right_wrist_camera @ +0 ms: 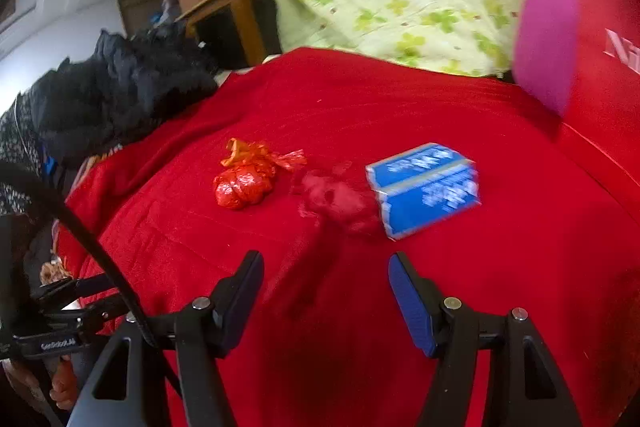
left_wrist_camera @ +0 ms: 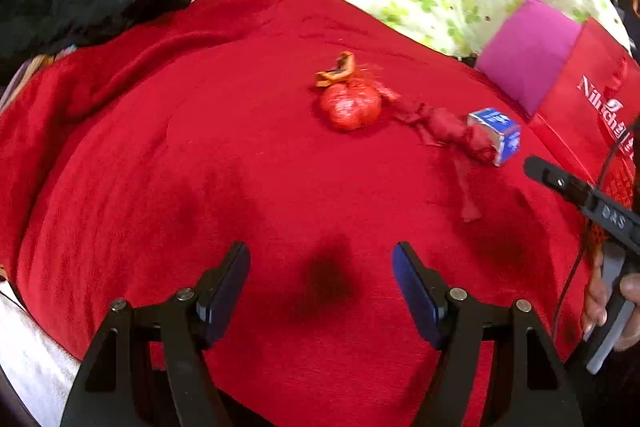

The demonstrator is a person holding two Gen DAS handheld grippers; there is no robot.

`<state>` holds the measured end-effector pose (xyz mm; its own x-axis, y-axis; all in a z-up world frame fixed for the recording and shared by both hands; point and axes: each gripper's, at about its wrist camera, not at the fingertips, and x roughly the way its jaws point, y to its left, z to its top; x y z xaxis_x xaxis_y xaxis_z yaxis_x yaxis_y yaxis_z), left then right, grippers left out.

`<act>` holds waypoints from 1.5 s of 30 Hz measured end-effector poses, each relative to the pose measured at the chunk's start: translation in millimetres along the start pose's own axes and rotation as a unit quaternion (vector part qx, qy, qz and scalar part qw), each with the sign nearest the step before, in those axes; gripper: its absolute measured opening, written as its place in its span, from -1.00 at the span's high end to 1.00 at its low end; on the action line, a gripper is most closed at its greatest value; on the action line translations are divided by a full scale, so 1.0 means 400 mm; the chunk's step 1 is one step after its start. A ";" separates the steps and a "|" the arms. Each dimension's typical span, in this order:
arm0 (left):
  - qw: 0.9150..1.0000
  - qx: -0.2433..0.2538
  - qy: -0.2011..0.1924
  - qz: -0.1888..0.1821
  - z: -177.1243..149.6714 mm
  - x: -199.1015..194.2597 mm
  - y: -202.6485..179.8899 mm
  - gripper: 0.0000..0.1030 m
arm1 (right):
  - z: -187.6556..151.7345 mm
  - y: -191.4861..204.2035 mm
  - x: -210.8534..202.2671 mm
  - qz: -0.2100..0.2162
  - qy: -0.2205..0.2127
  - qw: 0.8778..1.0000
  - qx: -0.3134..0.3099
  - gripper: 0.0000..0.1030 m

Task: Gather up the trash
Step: 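Withdraw both grippers from the basket back over the bed, then grasp the red plastic bag bundle with the left gripper while the right gripper grasps the dark red cloth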

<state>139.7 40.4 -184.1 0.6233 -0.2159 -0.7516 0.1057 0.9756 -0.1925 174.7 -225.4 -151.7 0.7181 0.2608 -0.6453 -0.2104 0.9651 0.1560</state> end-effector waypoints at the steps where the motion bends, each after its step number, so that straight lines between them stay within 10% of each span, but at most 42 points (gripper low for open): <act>1: 1.000 -0.006 0.003 -0.003 -0.001 0.006 0.012 -0.44 | 0.013 0.007 0.020 0.003 0.002 1.000 -0.008 -0.33; 19: 1.000 -0.008 -0.002 -0.009 0.106 0.078 0.083 -0.44 | 0.125 0.034 0.340 -0.005 0.133 0.984 -0.115 -0.31; 23: 1.000 0.009 -0.006 -0.020 0.173 0.117 0.072 -0.44 | 0.100 0.020 0.305 -0.009 0.144 0.984 -0.104 0.25; 40: 0.994 -0.018 0.032 -0.099 0.327 0.343 -0.032 -0.55 | -0.072 -0.132 0.015 0.081 0.101 0.990 0.053 0.30; 45: 0.994 -0.036 0.042 -0.092 0.291 0.353 -0.046 -0.14 | -0.077 -0.143 -0.007 0.075 0.092 0.991 0.054 0.29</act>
<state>316.0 -3.2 -213.2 0.5311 -0.3960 -0.7491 0.1549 0.9146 -0.3736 164.4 -282.0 -181.9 0.5483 0.4024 -0.7331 -0.2255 0.9153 0.3337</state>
